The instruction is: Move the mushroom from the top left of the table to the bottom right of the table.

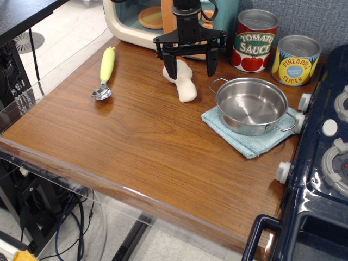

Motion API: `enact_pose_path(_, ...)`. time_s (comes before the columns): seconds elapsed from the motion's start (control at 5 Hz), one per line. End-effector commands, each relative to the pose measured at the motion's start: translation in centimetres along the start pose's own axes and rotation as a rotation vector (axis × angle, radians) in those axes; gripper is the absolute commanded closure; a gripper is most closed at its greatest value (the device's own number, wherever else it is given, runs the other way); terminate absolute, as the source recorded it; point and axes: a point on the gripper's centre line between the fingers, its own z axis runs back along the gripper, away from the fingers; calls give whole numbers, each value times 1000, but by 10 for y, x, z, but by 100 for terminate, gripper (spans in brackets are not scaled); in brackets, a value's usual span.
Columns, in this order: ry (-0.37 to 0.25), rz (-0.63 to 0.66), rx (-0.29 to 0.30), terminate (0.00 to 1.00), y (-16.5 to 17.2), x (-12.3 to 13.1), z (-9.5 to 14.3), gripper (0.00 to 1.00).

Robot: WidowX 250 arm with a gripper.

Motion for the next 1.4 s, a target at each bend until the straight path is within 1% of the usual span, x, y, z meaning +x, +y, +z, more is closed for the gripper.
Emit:
enact_pose_path(0.0,5,-1,58,0,9,4,-15,0)
enact_pose_path(0.2,18,3,61,0,16,5,-19,0)
enact_pose_path(0.4,9,-16,66,0,17,5,-21,100)
enact_pose_path(0.6,-7,-18,67,0,17,4,-14,100)
enact_pose_path(0.8,-21,-20,51,0,16,5,-7,100)
enact_pose_path(1.0,-34,-20,54,0,19,5,6,100)
enact_pose_path(1.2,-94,6,34,0,27,1,28,100)
